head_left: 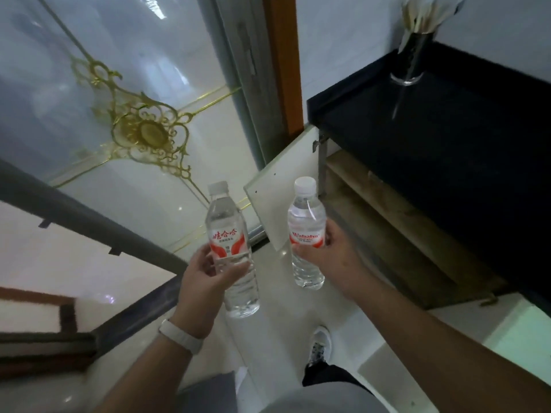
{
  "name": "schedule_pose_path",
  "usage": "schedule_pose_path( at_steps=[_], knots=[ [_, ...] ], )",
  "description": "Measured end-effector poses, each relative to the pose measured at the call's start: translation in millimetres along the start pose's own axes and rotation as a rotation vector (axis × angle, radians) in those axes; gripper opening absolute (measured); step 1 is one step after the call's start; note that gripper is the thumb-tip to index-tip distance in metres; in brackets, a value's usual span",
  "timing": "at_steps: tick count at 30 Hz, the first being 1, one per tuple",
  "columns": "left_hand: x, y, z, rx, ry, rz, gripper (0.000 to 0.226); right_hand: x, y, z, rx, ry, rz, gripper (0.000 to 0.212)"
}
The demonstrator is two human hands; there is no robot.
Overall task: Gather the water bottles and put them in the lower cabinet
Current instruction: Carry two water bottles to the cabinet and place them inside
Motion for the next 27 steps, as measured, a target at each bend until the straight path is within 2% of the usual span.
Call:
schedule_pose_path(
  at_steps=[5,9,13,16,20,27],
  knots=[
    [47,-33,55,0.037,0.093,0.044,0.066,-32,8,39,0.013,-0.087,0.013,0.039],
    [74,-43,84,0.047,0.179,0.082,0.066,-57,13,50,0.043,-0.199,-0.022,0.046],
    [90,-48,117,0.052,0.240,0.110,0.071,-76,18,55,0.059,-0.277,-0.002,0.038],
    [101,-46,141,0.048,0.285,0.144,0.066,-83,17,58,0.093,-0.346,0.013,0.036],
    [122,-46,178,0.048,0.396,0.182,0.052,-90,14,63,0.151,-0.482,0.008,0.039],
    [152,-45,242,0.030,0.637,0.287,0.058,-87,11,73,0.245,-0.732,-0.008,0.040]
  ],
)
Point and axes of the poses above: each hand's wrist, its own z-axis towards the middle knuckle, its own x-axis out of the palm, y = z × x, the point moved 7 cm from there along z, towards the middle knuckle, and after that the axes turned 3 degrees about z, right-handed, at the moved point
